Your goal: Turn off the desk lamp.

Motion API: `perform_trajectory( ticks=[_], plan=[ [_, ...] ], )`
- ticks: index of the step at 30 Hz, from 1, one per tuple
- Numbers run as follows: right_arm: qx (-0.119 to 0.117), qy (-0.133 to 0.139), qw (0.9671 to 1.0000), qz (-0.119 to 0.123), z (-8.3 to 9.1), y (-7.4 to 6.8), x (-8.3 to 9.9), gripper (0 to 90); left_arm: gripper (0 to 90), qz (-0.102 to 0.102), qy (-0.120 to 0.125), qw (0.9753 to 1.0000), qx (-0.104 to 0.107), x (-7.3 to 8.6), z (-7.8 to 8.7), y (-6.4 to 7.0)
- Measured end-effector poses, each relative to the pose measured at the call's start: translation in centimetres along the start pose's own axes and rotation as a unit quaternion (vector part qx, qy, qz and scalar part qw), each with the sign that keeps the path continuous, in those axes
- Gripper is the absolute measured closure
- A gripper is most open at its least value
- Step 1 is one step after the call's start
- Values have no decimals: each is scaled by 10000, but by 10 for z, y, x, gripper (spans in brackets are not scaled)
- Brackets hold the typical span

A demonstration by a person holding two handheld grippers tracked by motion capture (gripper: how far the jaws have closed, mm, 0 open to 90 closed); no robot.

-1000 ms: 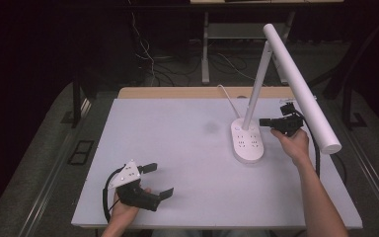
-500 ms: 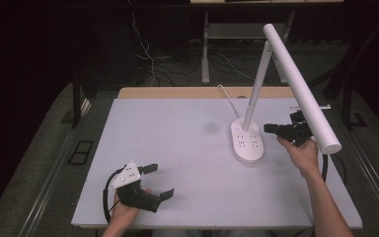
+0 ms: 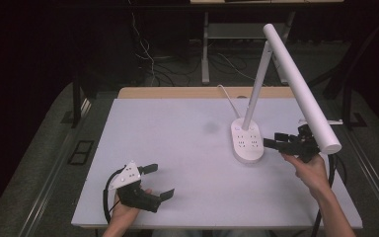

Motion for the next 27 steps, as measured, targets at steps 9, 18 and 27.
perform_trajectory(
  ticks=[9, 18, 27],
  plan=[
    [-199, 29, 9994, 270, 7, -33, 27, 5, 0, -22, -43, 10000, 28, 1, -1, 1],
    [-99, 66, 9993, 353, 12, -55, 55, 5, 0, -20, -41, 10000, 23, 1, -1, 1],
    [-39, 74, 9991, 408, 14, -60, 67, 6, 0, -42, -44, 10000, 23, 1, -1, 1]
  ],
)
Point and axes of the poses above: each handheld gripper's, and its own axes: z roughly backward along the jaws, x roughly out of its underside, y roughly to its right, the point moved 6 cm from there along -z, roughly forward along the jaws, and after that the axes turned 6 degrees about z, right-handed, at the moved point
